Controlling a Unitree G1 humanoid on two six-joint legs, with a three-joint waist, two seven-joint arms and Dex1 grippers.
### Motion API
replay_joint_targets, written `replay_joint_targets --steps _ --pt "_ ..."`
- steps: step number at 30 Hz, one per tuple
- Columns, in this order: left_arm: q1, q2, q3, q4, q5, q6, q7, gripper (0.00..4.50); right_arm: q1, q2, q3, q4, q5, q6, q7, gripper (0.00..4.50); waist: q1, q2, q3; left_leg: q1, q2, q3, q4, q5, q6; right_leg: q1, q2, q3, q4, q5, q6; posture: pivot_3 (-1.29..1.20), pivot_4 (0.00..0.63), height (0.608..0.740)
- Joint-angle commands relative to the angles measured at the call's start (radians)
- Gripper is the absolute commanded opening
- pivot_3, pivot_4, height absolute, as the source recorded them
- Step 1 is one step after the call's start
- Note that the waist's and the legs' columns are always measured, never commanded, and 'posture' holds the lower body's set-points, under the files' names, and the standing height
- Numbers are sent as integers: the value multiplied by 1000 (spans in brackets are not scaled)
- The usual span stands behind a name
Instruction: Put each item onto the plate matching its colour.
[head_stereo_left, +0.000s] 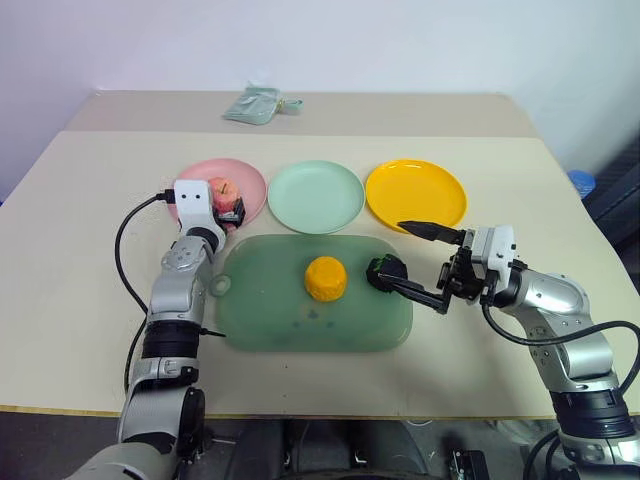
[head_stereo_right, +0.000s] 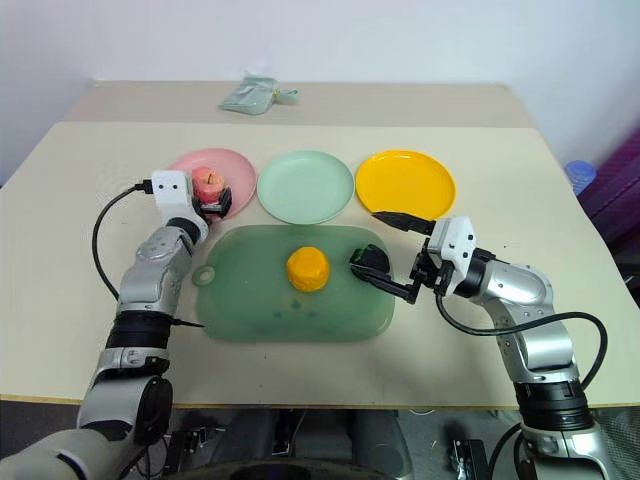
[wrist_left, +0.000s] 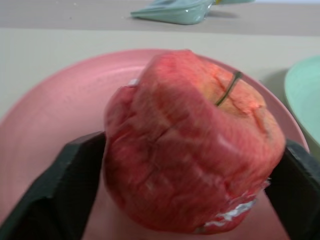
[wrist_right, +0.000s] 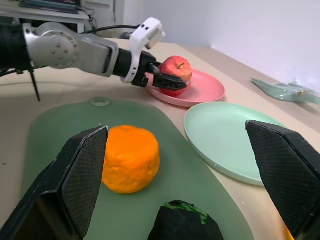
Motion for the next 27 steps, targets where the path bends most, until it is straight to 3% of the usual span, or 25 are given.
replay_joint_targets --steps 1,6,12,15,20,27 --pt "33 -11 38 -155 -91 -23 -63 4457 -3 1 -4 -40 11 26 -24 4500 0 0 0 0 0 0 0 0 0 0 0 0 0 0 0 0 150 740" --pt "252 81 51 -455 -243 -5 -299 4457 -81 33 59 -52 -28 152 -137 4500 -11 0 0 0 1 0 0 0 0 0 0 0 1 0 0 0 150 740" --pt "529 358 103 -585 -415 -53 -795 4457 -192 68 213 -17 -129 343 -223 4500 -8 1 0 1 1 1 -2 1 -1 -2 0 0 0 0 -1 0 150 740" --pt "528 398 140 -554 -451 -36 -811 4457 -219 84 230 -9 -131 355 -216 4500 10 2 0 0 -1 0 -2 0 -1 -1 -3 0 -1 -1 -1 0 150 740" --pt "443 351 153 -517 -437 -44 -712 4457 -223 87 229 -13 -134 345 -205 4500 15 2 0 0 -1 0 -1 -2 4 0 -4 0 -1 0 -1 0 150 740" --pt "259 224 95 -354 -240 -95 -424 4457 -220 94 213 -26 -126 329 -203 4500 -2 1 0 0 -1 0 -2 -3 5 -1 -2 0 -1 0 0 0 150 740"
